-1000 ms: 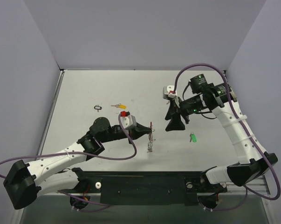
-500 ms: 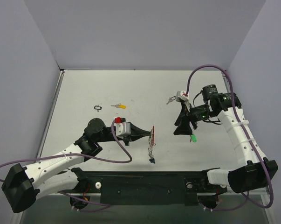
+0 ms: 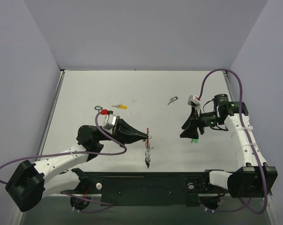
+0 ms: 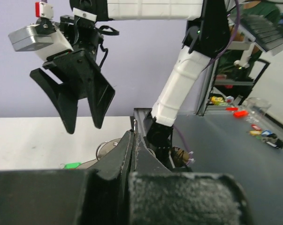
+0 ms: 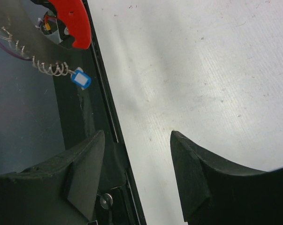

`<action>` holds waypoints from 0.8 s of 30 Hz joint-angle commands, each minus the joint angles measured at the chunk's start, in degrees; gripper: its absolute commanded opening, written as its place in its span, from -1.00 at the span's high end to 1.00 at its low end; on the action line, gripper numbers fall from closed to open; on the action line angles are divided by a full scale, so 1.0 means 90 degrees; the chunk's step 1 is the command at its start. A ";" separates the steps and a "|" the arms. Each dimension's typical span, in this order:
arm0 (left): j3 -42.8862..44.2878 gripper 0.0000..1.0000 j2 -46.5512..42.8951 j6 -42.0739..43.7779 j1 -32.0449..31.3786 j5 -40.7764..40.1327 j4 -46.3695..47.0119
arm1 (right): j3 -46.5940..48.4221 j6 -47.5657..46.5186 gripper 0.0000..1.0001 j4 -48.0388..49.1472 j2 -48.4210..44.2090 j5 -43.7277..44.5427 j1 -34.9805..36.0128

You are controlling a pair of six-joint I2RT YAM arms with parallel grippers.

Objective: Put the keys on the keyring

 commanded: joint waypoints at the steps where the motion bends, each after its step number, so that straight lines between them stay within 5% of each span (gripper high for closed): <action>1: 0.0347 1.00 0.0307 -0.1934 0.0095 0.0422 0.2272 | -0.0068 -0.0248 -0.07 -0.0050 -0.0061 -0.0561 -0.0064; 7: 0.0728 1.00 0.0776 -0.3205 0.0154 0.0656 0.3444 | -0.0117 -0.0258 -0.07 -0.0088 -0.0041 -0.0600 -0.0269; 17: 0.1157 1.00 0.1020 -0.3889 0.0183 0.0657 0.3446 | -0.0205 -0.0297 -0.07 -0.0127 -0.0070 -0.0708 -0.0377; 24: 0.1344 1.00 0.1089 -0.4973 0.0505 -0.0230 0.3446 | -0.0244 -0.0316 -0.07 -0.0137 -0.0119 -0.0756 -0.0406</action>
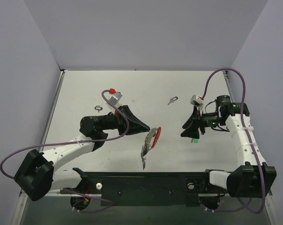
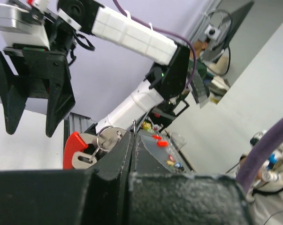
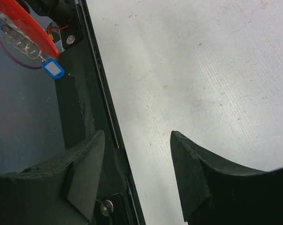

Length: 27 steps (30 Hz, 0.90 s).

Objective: Put the keys on the keyring

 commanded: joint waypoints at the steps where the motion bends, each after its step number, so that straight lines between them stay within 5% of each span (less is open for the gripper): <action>1: 0.0406 1.00 -0.0007 -0.0976 0.0233 -0.0766 0.2274 | -0.0098 -0.0168 -0.07 -0.0171 -0.0109 -0.0395 -0.0066; 9: 0.0972 1.00 0.0179 -0.1729 0.0253 -0.0816 0.2274 | -0.0098 -0.0178 -0.07 -0.0230 -0.0148 -0.0414 -0.0076; 21: 0.1305 1.00 0.0424 -0.1283 0.0195 -0.0173 0.2264 | -0.0089 -0.0227 -0.07 -0.0298 -0.0236 -0.0453 -0.0076; 24: 0.0964 1.00 -0.0072 0.1109 0.0010 0.0588 0.1554 | -0.0108 -0.0256 -0.07 -0.0308 -0.0246 -0.0444 -0.0086; 25: 0.0905 1.00 -0.0249 0.1798 -0.0107 0.0707 0.0275 | -0.0108 -0.0256 -0.07 -0.0308 -0.0246 -0.0434 -0.0086; 26: 0.0827 1.00 -0.0686 0.3729 -0.0176 0.0737 -0.0502 | -0.0127 -0.0266 -0.07 -0.0308 -0.0236 -0.0434 -0.0086; 27: 0.0846 1.00 -0.0893 0.4957 -0.0321 0.0621 -0.2704 | -0.0128 -0.0276 -0.07 -0.0308 -0.0246 -0.0434 -0.0105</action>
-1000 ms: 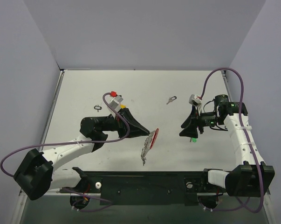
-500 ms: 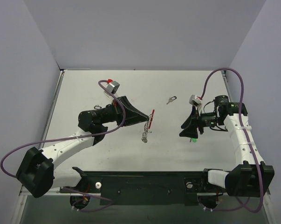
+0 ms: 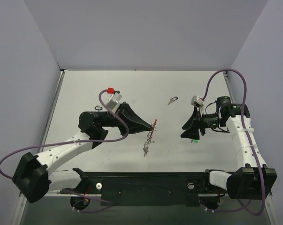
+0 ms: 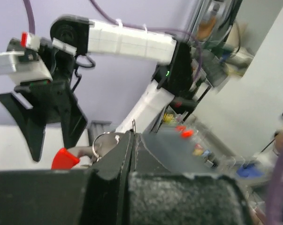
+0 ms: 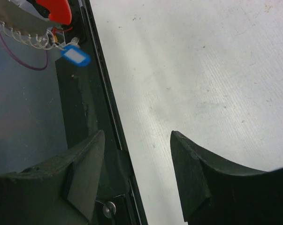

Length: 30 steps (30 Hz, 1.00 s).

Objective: Put the keys on the keyring

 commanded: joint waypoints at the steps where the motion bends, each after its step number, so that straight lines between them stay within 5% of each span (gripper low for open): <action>1: 0.0153 1.00 -0.1512 0.6459 -0.0434 0.0039 -0.3741 | -0.0052 -0.0232 -0.07 -0.0225 -0.0122 -0.0315 -0.0071; 3: 0.0368 1.00 -0.1847 0.8731 -0.0786 -0.0731 -0.6138 | -0.0072 -0.0242 -0.07 -0.0235 -0.0103 -0.0325 -0.0129; 6: 0.0302 1.00 -0.2092 0.9893 -0.1088 -0.1458 -0.6593 | -0.0101 -0.0251 -0.07 -0.0225 -0.0083 -0.0373 -0.0198; 18: -0.0099 1.00 -0.2298 1.2842 -0.2114 -0.3752 -0.6897 | -0.0160 -0.0281 -0.08 -0.0235 -0.0054 -0.0452 -0.0315; 30: -0.0519 1.00 -0.1956 1.4046 -0.2847 -0.5102 -0.6195 | -0.0170 -0.0320 -0.08 -0.0235 -0.0034 -0.0442 -0.0345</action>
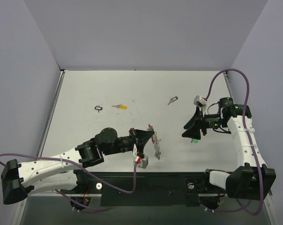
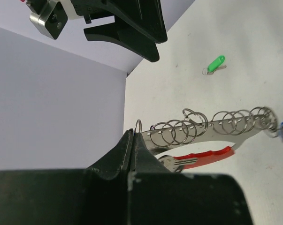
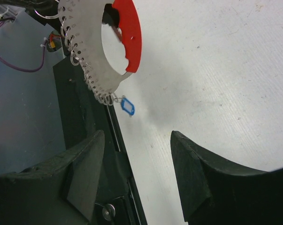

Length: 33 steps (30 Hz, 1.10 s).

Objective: Put the keys on the keyring

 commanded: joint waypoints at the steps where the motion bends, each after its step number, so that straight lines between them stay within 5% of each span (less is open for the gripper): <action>1: -0.0007 1.00 -0.0011 0.0471 -0.0096 -0.0490 0.0739 | -0.0077 -0.0191 -0.08 -0.0213 -0.0034 -0.0335 -0.0053; 24: -0.0202 1.00 -0.0108 -0.0574 -0.0096 -0.0275 0.1208 | -0.0087 -0.0220 -0.08 -0.0204 -0.0054 -0.0325 -0.0053; 33: -0.0309 1.00 -0.0255 -0.2184 -0.0076 -0.0714 0.1510 | -0.0078 -0.0191 -0.08 -0.0203 0.0093 -0.0091 -0.0209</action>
